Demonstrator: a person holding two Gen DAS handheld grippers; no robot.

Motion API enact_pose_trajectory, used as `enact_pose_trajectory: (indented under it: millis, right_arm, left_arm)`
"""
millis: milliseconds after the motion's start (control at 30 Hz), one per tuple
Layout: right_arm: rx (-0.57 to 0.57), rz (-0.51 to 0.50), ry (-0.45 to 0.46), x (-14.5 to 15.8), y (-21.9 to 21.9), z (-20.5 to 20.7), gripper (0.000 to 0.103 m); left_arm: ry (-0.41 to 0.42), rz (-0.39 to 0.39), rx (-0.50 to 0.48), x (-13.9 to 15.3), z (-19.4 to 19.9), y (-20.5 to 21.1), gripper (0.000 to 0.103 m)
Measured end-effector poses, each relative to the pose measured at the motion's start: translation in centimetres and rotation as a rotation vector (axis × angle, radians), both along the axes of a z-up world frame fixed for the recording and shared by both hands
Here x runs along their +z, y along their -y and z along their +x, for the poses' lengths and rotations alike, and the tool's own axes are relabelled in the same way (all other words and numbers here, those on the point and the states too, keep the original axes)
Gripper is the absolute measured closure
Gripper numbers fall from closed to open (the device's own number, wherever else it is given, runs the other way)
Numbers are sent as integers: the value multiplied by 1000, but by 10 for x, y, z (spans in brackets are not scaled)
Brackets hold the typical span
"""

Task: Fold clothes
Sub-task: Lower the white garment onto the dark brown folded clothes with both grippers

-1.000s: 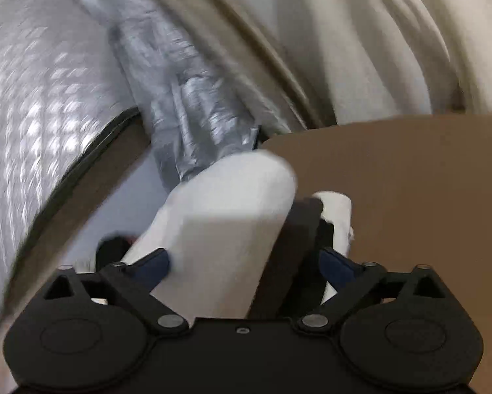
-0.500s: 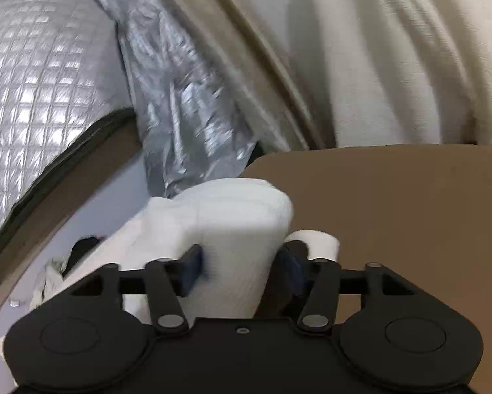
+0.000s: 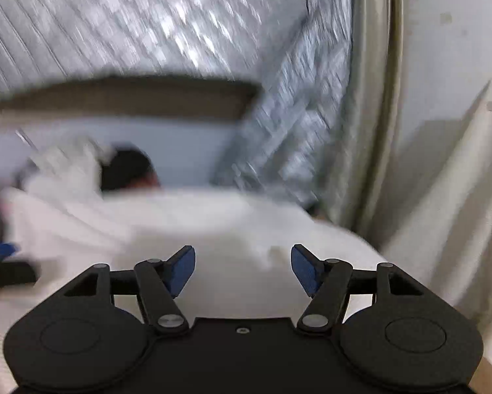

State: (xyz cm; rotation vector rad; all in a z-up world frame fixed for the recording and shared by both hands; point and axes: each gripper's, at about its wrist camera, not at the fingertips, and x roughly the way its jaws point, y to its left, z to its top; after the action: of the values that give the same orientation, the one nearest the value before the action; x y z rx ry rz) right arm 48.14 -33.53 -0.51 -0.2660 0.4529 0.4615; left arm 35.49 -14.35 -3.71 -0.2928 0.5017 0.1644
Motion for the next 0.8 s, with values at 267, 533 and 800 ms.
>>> enact_pose_trajectory:
  millis: [267, 533, 800]
  right_arm:
    - [-102, 193, -90, -36, 17, 46, 26]
    - [-285, 175, -44, -20, 28, 41, 44]
    - [-502, 406, -108, 8, 58, -31, 26]
  left_arm:
    - [-48, 104, 26, -2, 13, 25, 38]
    - [-53, 69, 18, 5, 6, 20, 37]
    - [-121, 73, 33, 25, -4, 14, 15]
